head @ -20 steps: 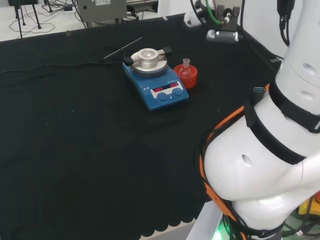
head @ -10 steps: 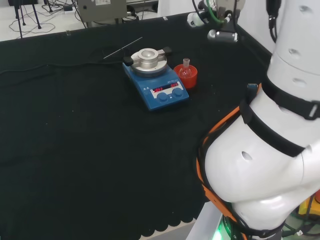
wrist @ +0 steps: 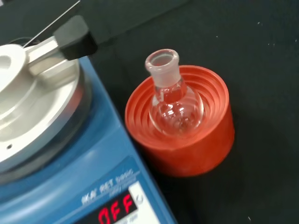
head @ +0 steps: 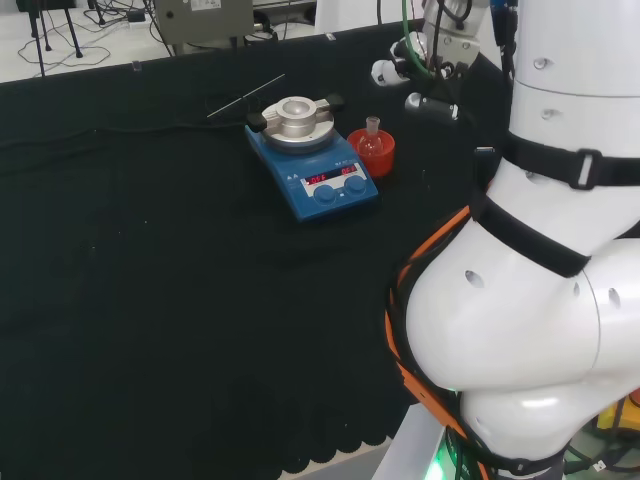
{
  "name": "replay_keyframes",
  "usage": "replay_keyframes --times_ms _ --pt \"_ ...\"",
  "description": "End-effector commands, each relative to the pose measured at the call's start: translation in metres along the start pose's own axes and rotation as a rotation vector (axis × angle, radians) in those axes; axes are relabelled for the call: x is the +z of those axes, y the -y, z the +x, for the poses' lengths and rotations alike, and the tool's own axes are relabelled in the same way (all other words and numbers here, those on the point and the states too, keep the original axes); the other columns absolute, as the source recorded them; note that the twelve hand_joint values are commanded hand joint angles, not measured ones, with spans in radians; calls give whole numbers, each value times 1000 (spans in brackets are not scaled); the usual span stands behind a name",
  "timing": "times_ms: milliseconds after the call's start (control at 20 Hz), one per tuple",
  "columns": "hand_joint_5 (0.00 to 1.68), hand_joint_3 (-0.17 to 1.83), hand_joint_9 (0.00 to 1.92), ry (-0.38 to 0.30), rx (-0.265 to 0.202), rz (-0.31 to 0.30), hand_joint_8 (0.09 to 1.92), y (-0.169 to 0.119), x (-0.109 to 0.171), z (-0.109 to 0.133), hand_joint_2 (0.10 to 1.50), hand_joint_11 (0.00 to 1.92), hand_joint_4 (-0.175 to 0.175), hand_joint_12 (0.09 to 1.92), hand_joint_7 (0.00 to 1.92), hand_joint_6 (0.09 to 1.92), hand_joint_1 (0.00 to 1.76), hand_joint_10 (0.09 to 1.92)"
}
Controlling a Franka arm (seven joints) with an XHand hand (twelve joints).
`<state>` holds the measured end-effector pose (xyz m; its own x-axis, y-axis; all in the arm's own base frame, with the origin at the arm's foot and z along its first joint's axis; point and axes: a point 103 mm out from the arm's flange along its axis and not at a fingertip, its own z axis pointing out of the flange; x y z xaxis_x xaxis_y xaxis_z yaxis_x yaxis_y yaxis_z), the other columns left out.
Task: Pick up the round-bottom flask.
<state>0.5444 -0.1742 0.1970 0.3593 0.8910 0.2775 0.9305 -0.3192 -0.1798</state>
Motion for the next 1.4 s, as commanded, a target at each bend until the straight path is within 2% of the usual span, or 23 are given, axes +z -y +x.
replay_keyframes --times_ms 50,200,400,500,1000,1400 --pt "423 160 195 -123 20 -28 628 -20 14 -8 1142 0 -89 1137 91 87 588 773" --pt "418 186 210 -128 18 -22 641 -22 24 -9 1063 0 -89 1149 97 87 684 774" --pt "439 503 229 -131 20 -5 660 -24 38 -9 857 0 -89 1169 103 87 743 776" --pt "447 571 233 -134 20 2 665 -25 45 -9 812 0 -89 1176 105 87 754 779" --pt "472 605 240 -175 23 20 670 -22 71 -14 784 0 -90 1185 110 87 759 784" --pt "484 608 246 -178 20 38 671 -23 89 -18 769 0 -91 1187 111 87 761 786"
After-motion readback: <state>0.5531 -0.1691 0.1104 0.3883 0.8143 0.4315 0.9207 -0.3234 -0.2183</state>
